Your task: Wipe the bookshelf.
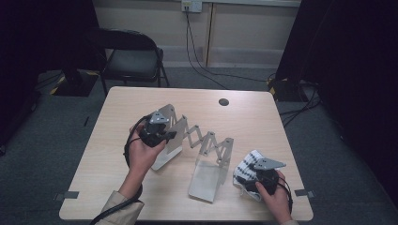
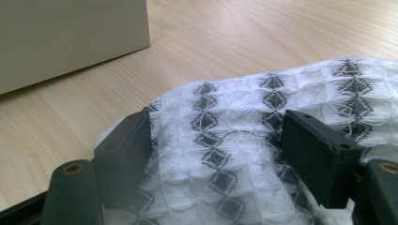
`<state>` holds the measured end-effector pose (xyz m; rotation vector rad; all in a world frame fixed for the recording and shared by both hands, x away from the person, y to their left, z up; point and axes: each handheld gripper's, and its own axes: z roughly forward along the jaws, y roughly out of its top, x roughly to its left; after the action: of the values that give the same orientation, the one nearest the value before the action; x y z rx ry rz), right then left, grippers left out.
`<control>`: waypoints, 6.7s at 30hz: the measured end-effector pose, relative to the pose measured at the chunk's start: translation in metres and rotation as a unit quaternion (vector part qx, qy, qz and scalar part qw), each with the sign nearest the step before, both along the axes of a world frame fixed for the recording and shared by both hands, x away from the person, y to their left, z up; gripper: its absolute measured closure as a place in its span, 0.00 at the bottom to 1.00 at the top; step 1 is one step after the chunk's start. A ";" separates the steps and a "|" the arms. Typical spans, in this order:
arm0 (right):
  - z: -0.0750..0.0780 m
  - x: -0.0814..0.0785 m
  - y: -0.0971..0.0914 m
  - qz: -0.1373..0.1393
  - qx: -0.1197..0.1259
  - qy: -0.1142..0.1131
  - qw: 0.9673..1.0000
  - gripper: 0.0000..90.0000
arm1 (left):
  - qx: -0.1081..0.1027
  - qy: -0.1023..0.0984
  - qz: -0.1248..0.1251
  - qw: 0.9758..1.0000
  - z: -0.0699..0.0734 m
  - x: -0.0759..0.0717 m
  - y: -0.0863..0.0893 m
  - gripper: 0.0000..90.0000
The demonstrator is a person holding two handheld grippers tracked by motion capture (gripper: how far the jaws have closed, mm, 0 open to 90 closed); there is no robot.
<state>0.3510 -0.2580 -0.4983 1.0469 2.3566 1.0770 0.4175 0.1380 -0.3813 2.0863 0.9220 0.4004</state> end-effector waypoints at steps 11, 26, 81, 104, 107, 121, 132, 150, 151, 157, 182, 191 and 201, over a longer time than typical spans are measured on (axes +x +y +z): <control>0.000 0.000 0.000 0.000 -0.001 0.000 1.000 0.28 | 0.019 0.000 0.010 1.000 -0.012 0.003 0.001 1.00; 0.000 0.000 0.000 -0.001 -0.003 -0.001 1.000 0.28 | 0.048 -0.008 0.037 0.998 -0.028 -0.010 0.011 0.60; 0.017 -0.023 0.087 0.101 0.042 0.008 0.994 0.46 | 0.039 0.029 -0.074 0.996 -0.099 -0.071 -0.009 0.34; 0.020 0.007 0.083 0.144 0.055 -0.035 0.987 0.27 | 0.053 0.031 -0.044 0.997 -0.102 -0.062 0.013 0.30; 0.018 0.001 0.084 0.152 0.052 -0.033 0.986 0.29 | 0.057 0.030 -0.039 0.997 -0.101 -0.060 0.020 0.29; 0.017 -0.023 0.111 0.194 0.045 -0.029 0.979 0.31 | 0.048 0.036 -0.011 0.998 -0.100 -0.057 0.043 0.24; 0.018 -0.023 0.100 0.177 0.039 -0.007 0.983 0.31 | 0.054 0.038 -0.006 0.998 -0.104 -0.055 0.057 0.23; 0.011 0.011 0.024 0.016 -0.026 0.027 0.999 0.47 | 0.066 0.037 0.011 0.997 -0.105 -0.069 0.081 0.22; 0.011 0.013 0.027 0.021 -0.027 0.024 0.999 0.47 | 0.066 0.040 0.013 0.997 -0.106 -0.070 0.084 0.22; 0.011 0.026 0.060 0.080 -0.022 0.012 0.996 0.42 | 0.060 0.046 0.024 0.997 -0.110 -0.073 0.090 0.21; 0.016 0.007 0.048 0.058 -0.020 0.009 0.998 0.39 | 0.049 0.026 0.052 0.997 -0.112 -0.052 0.091 0.28; 0.014 0.008 0.047 0.059 -0.018 0.013 0.998 0.39 | 0.049 0.011 0.078 0.996 -0.100 -0.034 0.096 0.48; 0.013 0.008 0.046 0.061 -0.019 0.015 0.998 0.39 | 0.061 0.015 0.088 0.994 -0.108 -0.018 0.094 0.71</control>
<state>0.3594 -0.2118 -0.4857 0.9214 2.4823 1.0616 0.3993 0.2319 -0.4895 2.1331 1.1296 0.5318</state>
